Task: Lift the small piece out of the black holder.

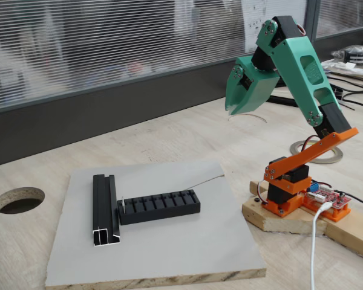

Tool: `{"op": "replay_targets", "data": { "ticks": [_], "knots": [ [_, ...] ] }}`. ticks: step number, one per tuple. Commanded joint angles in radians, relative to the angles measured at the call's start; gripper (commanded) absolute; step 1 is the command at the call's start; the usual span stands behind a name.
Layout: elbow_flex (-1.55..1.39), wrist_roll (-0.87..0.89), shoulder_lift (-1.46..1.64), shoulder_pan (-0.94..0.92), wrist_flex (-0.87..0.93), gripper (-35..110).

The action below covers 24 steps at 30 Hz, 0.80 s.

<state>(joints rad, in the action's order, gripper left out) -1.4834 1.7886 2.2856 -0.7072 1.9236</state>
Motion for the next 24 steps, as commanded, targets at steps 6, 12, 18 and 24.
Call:
{"op": "replay_targets", "data": {
  "ticks": [6,12,18,24],
  "knots": [
    [0.003,0.003,0.005,-0.011,0.017,10],
    [0.003,0.009,0.005,-0.002,0.017,10],
    [0.003,0.005,0.005,0.002,0.017,10],
    [0.003,0.003,0.005,0.002,0.017,10]
  ]
}}
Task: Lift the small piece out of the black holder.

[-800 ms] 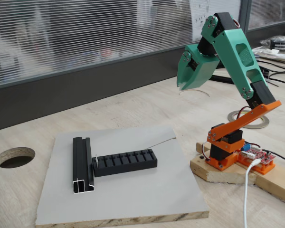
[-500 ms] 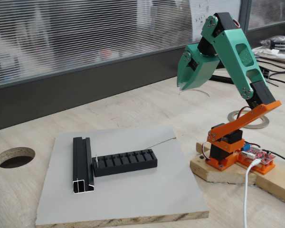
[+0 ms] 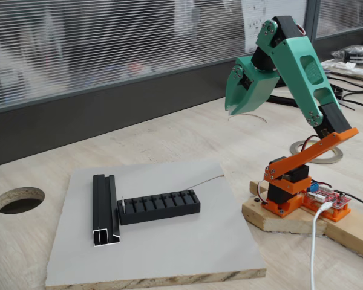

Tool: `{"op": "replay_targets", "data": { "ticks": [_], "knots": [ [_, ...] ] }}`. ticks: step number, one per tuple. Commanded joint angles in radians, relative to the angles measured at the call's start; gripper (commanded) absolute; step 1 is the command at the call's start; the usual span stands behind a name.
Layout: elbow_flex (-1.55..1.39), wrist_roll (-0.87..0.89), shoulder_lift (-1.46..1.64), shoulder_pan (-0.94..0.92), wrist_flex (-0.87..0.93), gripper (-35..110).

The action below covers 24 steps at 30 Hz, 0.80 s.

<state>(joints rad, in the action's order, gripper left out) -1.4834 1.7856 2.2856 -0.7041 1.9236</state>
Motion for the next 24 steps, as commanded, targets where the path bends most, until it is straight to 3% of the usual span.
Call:
{"op": "replay_targets", "data": {
  "ticks": [1,24],
  "knots": [
    [0.003,0.006,0.005,-0.002,0.017,10],
    [-0.129,0.006,-0.155,0.002,0.002,10]
  ]
}}
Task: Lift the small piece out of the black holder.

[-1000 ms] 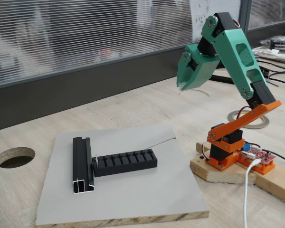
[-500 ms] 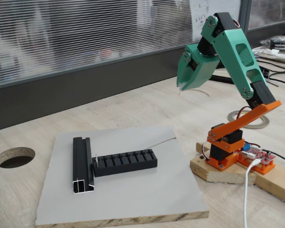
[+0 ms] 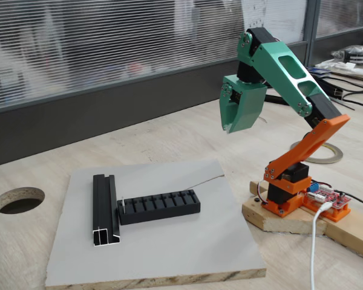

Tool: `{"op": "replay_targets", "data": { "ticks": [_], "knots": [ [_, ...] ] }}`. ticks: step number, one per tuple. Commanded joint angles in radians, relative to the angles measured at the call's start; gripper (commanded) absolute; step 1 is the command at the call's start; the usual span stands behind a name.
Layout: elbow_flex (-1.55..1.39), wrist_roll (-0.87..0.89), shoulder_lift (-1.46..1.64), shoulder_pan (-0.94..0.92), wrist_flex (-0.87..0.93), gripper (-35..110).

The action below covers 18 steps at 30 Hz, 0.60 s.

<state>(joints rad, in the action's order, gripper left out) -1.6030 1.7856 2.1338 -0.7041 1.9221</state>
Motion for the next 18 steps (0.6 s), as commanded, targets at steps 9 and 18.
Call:
{"op": "replay_targets", "data": {
  "ticks": [9,18],
  "knots": [
    [0.002,0.012,-0.253,0.373,-0.27,10],
    [0.005,0.005,-0.367,0.629,-0.603,10]
  ]
}}
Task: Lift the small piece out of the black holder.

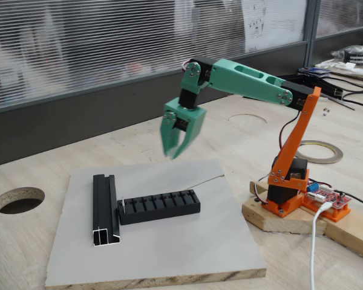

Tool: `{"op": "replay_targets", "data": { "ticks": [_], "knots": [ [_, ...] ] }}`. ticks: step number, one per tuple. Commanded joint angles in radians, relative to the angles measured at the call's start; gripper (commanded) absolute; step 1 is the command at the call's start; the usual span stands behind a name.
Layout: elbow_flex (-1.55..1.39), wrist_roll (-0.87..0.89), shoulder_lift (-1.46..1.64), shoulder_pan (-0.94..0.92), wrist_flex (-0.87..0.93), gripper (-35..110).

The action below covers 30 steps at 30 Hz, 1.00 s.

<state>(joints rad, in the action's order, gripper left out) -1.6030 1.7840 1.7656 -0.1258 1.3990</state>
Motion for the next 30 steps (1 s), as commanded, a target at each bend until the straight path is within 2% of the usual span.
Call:
{"op": "replay_targets", "data": {
  "ticks": [1,8,13,30],
  "knots": [
    [0.005,0.005,0.002,0.071,-0.104,10],
    [0.003,0.005,-0.055,0.173,-0.239,10],
    [0.003,0.005,-0.106,0.275,-0.252,10],
    [0.038,0.005,-0.087,0.301,-0.253,10]
  ]
}}
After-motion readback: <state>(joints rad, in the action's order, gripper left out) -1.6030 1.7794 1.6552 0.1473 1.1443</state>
